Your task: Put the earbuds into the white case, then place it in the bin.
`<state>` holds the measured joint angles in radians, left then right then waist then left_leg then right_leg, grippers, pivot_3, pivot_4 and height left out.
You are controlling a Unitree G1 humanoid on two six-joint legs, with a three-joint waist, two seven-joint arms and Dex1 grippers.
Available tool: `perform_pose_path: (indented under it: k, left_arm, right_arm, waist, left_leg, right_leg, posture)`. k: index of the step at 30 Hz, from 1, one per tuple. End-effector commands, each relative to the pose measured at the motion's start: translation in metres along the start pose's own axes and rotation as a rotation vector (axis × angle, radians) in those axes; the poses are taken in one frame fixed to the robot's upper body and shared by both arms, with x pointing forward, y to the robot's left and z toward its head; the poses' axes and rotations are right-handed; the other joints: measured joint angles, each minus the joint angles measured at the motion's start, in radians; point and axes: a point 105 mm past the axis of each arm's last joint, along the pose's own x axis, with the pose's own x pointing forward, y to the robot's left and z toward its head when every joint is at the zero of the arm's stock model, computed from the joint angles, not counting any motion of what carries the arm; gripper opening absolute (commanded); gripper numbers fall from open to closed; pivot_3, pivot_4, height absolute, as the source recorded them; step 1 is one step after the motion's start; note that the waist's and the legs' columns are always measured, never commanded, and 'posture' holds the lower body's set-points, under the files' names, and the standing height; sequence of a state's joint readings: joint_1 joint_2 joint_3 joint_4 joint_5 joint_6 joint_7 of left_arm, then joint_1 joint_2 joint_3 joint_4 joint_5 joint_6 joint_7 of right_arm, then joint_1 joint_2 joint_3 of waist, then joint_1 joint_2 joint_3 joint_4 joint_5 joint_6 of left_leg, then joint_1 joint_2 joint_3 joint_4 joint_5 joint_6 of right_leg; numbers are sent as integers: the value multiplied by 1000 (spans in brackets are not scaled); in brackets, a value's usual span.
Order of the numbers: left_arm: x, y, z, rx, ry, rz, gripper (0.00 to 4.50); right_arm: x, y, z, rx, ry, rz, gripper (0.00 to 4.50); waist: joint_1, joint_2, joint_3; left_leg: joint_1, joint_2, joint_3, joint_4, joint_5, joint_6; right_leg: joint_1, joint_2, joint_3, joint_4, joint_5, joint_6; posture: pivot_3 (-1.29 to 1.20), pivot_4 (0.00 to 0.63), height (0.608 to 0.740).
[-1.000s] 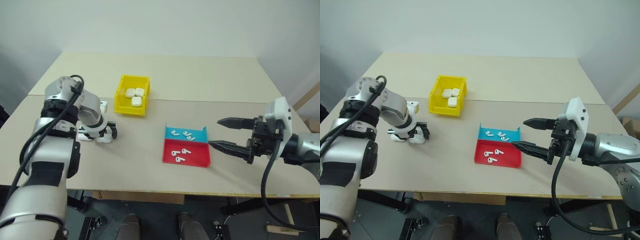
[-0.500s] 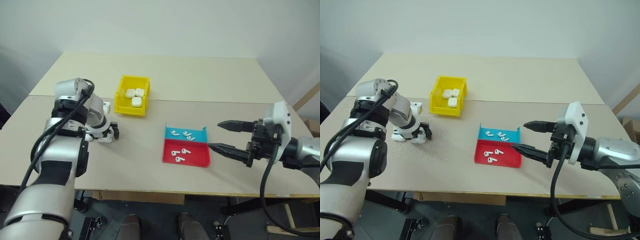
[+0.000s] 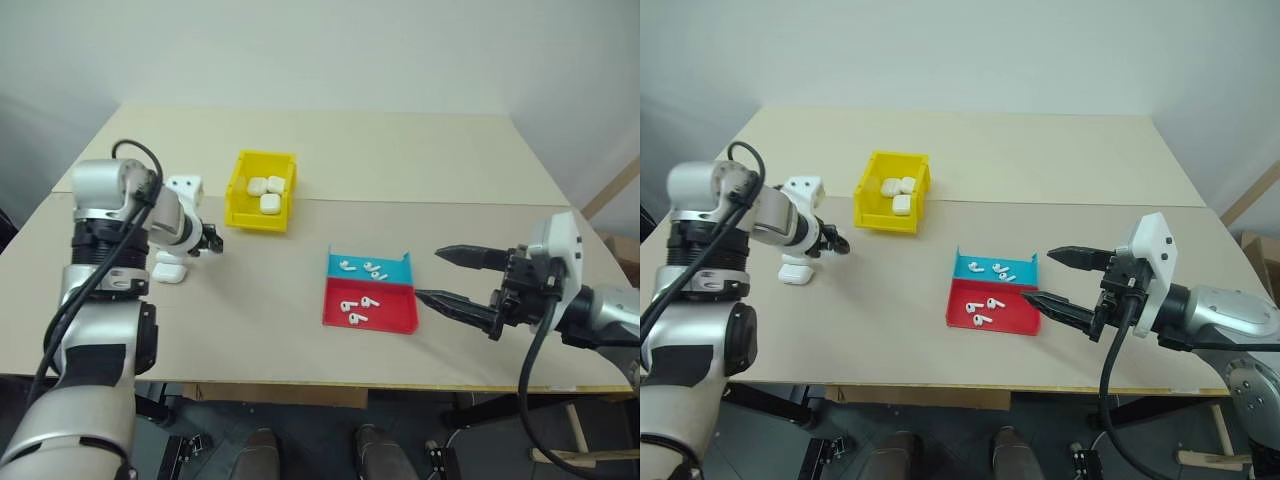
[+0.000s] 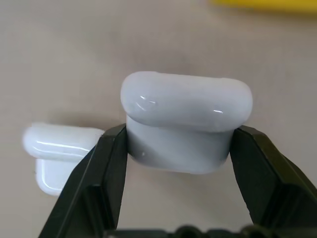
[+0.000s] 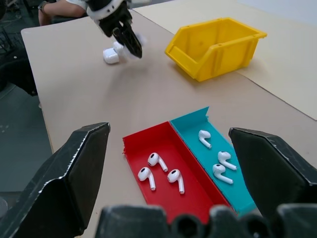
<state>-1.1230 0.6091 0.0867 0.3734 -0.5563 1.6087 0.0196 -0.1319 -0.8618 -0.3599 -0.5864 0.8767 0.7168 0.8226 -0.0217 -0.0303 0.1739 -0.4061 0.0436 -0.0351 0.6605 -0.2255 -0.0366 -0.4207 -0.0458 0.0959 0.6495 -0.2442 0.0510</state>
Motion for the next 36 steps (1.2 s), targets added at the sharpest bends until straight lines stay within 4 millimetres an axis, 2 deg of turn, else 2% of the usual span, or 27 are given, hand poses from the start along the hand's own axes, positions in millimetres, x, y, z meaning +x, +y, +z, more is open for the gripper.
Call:
perform_pose_path:
  k: [1, 4, 6, 9, 13, 16, 18, 21, 25, 29, 36]
  left_arm:
    - [-32, -17, 25, 80, -306, -108, 2819]
    - [-66, -35, 37, 147, -655, -195, 2819]
    - [-81, -43, 35, 156, -767, -285, 2819]
    - [-99, -54, 36, 174, -897, -456, 2819]
    - [-116, -70, 38, 357, -1042, -646, 2819]
    - [-122, -83, 29, 476, -1096, -800, 2819]
    - [-134, -90, 18, 505, -1154, -967, 2819]
    - [-146, -93, 8, 470, -1145, -1161, 2819]
    - [-144, -95, -16, 595, -1045, -1320, 2819]
    - [-144, -93, -54, 718, -880, -1559, 2819]
    - [-127, -106, -71, 777, -857, -1587, 2819]
  right_arm:
    - [3, -1, 11, -56, -55, 2, 4500]
    - [7, -4, 12, -66, -69, -2, 4500]
    - [10, -6, 14, -69, -81, 5, 4500]
    - [14, -8, 14, -77, -88, 14, 4500]
    - [17, -10, 19, -80, -90, 54, 4500]
    - [18, -10, 22, -102, -74, 74, 4500]
    - [19, -11, 23, -102, -55, 73, 4500]
    - [24, -16, 16, -145, 58, 30, 4500]
    - [28, -15, 20, -161, 109, 23, 4500]
    - [33, -8, 21, -193, 179, 90, 4500]
    - [53, 6, 14, -224, 294, 223, 4500]
  waist:
    - [1, 0, 0]
    - [2, 0, 0]
    - [5, 0, 0]
    - [5, 0, 0]
    - [5, 0, -1]
    - [7, 0, -1]
    - [6, 0, -1]
    - [4, 0, -1]
    - [-2, 1, -1]
    - [-13, 1, -1]
    - [-16, 1, -1]
  left_leg:
    - [0, 0, 0, 0, 0, 0]
    - [0, 1, 0, 0, 0, 0]
    - [0, 1, 1, 0, 0, -1]
    - [1, 1, 1, 0, 1, -1]
    - [2, 1, 1, 0, 1, -1]
    - [2, 1, 1, 0, 1, -1]
    - [1, 1, 2, 0, 1, -1]
    - [0, 2, 2, 0, 1, -1]
    - [1, 2, 2, 0, 1, -1]
    - [1, 2, 2, 0, 0, 0]
    - [1, 3, 2, 0, 0, 0]
  right_leg:
    - [0, 0, 0, 0, 0, 0]
    - [0, 0, 0, 0, 0, 0]
    - [-1, 0, 1, 0, 0, -1]
    - [0, 0, 0, 0, 1, -1]
    - [2, 0, 0, -1, 1, -1]
    - [2, 0, 0, -2, 1, -1]
    - [2, 0, 0, -2, 1, -1]
    - [1, 0, 0, -2, 1, -1]
    - [1, 1, 0, -1, 1, -1]
    - [1, 1, 0, -1, 1, -1]
    - [1, 1, 0, -2, 0, -1]
  posture:
    - [0, 150, 740]
    - [0, 150, 740]
    - [0, 150, 740]
    - [0, 150, 740]
    - [0, 150, 740]
    - [0, 150, 740]
    - [0, 150, 740]
    - [0, 150, 740]
    - [0, 150, 740]
    - [0, 150, 740]
    - [0, 150, 740]
